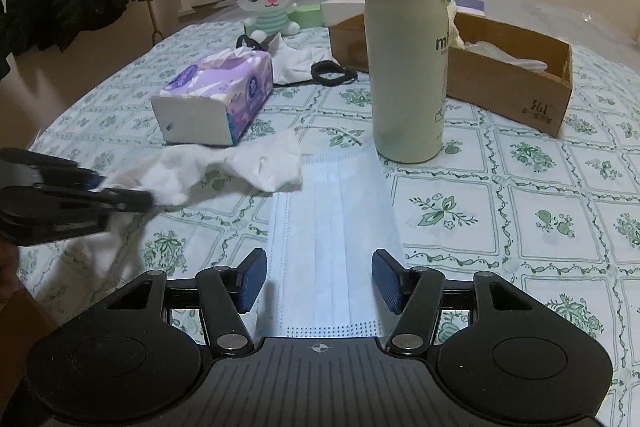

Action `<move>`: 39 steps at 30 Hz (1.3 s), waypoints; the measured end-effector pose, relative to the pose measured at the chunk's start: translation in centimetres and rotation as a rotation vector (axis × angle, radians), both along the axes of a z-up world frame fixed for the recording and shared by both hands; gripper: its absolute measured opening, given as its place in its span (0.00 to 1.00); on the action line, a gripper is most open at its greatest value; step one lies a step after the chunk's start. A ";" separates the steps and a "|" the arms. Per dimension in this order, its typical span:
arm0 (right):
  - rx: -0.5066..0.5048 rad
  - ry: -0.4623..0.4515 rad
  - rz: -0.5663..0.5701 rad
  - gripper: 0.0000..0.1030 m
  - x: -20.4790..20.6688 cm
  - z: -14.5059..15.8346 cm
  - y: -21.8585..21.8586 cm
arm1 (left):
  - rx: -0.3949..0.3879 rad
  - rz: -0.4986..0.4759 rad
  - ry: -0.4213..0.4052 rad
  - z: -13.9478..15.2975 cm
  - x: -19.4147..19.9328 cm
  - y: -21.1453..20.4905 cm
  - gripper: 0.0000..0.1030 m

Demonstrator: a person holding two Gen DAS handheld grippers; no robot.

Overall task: Organize soft objects
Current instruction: 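Grasp the blue face mask with the right gripper while the left gripper holds the cloth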

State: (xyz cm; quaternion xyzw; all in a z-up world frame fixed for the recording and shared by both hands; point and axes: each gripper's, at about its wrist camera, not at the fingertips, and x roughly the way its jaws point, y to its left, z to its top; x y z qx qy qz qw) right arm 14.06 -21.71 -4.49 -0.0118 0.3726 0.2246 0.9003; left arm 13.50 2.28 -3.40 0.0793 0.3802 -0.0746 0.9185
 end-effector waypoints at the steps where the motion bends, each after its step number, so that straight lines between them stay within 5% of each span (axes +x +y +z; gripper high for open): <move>1: 0.005 -0.003 -0.001 0.57 0.0 0.1 -0.1 | -0.010 0.004 -0.015 0.7 -0.4 0.3 0.14; 9: -0.001 -0.014 -0.001 0.57 0.0 0.4 -0.3 | -0.074 -0.009 -0.160 6.4 -1.6 0.7 0.13; 12: -0.022 -0.019 0.019 0.84 0.4 0.4 0.1 | -0.094 -0.021 -0.178 7.4 -1.6 0.4 0.13; 20: -0.102 -0.009 0.035 0.84 3.3 -1.4 1.6 | -0.120 -0.032 -0.157 6.8 -1.0 -0.3 0.13; 26: -0.124 -0.012 0.051 0.40 3.5 -2.4 2.0 | -0.130 -0.032 -0.144 6.3 -0.9 -0.2 0.13; 28: -0.128 -0.017 0.056 0.03 3.1 -2.3 2.1 | -0.135 -0.033 -0.144 6.4 -1.0 -0.2 0.13; 39: -0.028 -0.005 -0.035 0.02 0.1 0.5 -0.5 | -0.168 -0.074 -0.158 8.1 -2.4 -1.5 0.13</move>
